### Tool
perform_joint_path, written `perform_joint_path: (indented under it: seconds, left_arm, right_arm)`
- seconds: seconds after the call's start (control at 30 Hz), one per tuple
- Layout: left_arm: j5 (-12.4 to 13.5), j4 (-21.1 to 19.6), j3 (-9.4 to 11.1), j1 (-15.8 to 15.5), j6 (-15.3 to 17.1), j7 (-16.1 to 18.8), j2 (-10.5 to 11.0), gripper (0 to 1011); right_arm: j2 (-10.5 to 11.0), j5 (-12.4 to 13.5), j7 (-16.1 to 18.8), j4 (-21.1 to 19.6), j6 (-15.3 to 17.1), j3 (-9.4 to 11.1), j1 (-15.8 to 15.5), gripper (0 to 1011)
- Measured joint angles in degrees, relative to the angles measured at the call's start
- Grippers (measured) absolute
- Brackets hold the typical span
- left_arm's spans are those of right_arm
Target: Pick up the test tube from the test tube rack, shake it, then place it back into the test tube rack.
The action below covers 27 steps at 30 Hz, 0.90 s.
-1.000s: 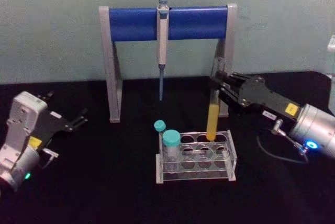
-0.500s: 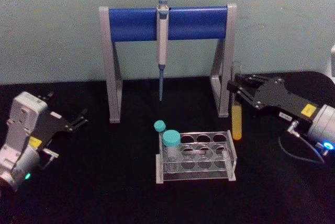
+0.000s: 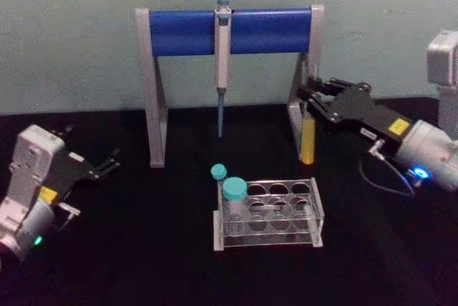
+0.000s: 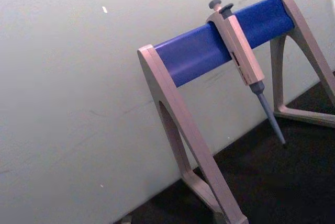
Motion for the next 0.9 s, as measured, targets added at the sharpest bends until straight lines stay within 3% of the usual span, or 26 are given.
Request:
perform_joint_path:
  seconds: [0.23, 0.47, 0.67, 0.9]
  left_arm:
    - [0.0, 0.0, 0.0, 0.0, 0.0, 0.0, 0.0, 1001]
    - [0.01, 0.0, 0.0, 0.0, 0.0, 0.0, 0.0, 1001]
    - [0.0, 0.0, 0.0, 0.0, 0.0, 0.0, 0.0, 1001]
    - [0.0, 0.0, 0.0, 0.0, 0.0, 0.0, 0.0, 1001]
  right_arm:
    - [-2.89, 1.8, 4.16, 4.18, -0.87, -2.08, 3.4, 223]
    - [-3.09, 3.88, 7.43, 4.81, -0.67, -3.6, 4.11, 223]
    - [0.16, 7.04, 10.11, 1.54, 2.0, -4.18, 2.72, 223]
    - [4.61, 9.36, 8.85, -3.24, 3.47, -2.58, -1.07, 223]
